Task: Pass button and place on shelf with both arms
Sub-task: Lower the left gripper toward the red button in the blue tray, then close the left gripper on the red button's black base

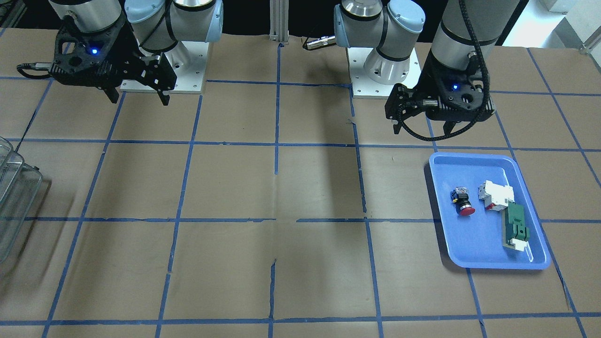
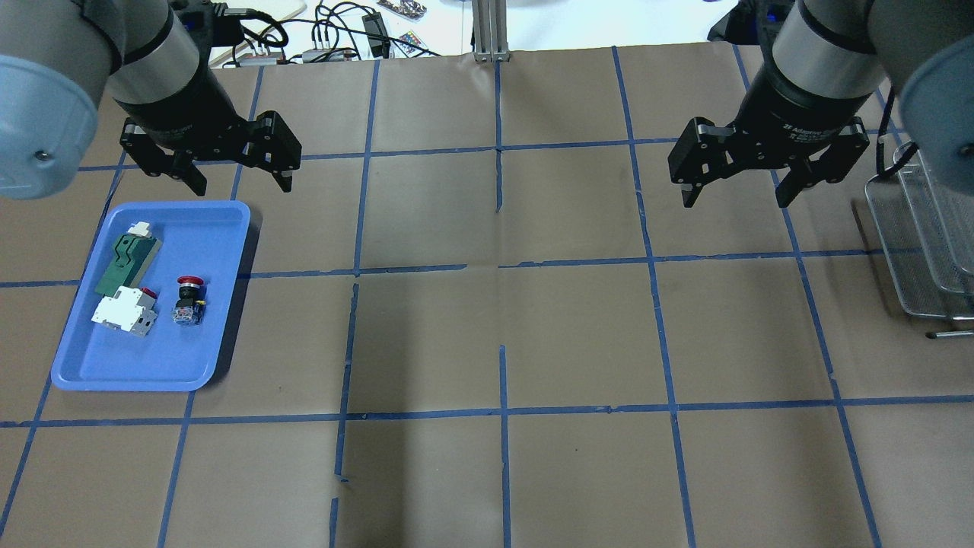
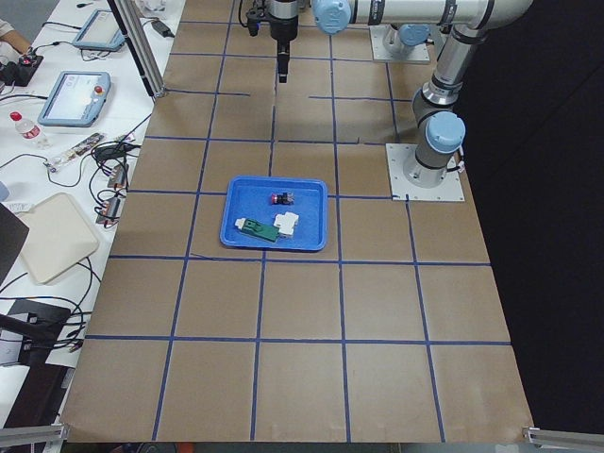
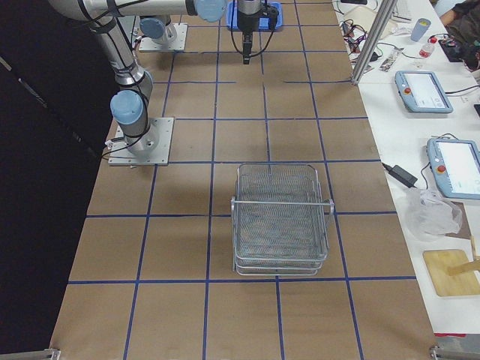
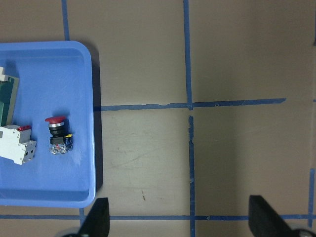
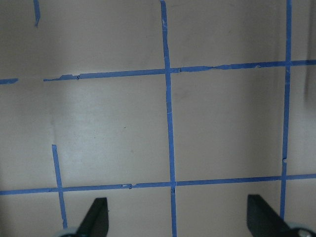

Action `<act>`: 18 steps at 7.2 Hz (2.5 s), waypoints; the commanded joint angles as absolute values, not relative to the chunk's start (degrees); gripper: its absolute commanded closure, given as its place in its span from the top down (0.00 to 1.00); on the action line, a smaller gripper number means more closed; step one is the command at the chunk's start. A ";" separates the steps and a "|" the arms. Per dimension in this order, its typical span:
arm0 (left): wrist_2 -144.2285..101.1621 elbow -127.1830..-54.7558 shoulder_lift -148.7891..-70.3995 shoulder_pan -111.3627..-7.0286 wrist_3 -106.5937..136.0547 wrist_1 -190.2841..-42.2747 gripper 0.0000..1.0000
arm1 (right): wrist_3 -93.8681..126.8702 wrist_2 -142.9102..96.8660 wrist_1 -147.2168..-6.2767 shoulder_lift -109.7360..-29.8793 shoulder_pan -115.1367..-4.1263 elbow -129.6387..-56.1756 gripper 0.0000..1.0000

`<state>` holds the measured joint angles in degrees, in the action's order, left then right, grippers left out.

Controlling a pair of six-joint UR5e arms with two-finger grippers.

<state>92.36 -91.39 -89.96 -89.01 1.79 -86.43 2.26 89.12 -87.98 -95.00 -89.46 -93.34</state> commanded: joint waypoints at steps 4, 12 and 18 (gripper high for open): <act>98.52 -91.92 -90.17 -86.33 2.37 -85.96 1.00 | 2.02 89.12 -87.98 -95.27 -89.47 -93.34 1.00; 92.29 -113.16 -106.69 -61.45 -27.24 -54.28 1.00 | 2.72 89.21 -90.86 -95.36 -89.38 -93.34 1.00; 91.84 -115.31 -109.78 -61.17 -28.48 -51.94 0.15 | 3.16 89.12 -91.06 -96.15 -89.03 -93.43 1.00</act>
<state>91.78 -115.17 -109.79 -61.19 -28.06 -51.95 3.07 89.04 -91.11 -96.09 -89.04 -93.42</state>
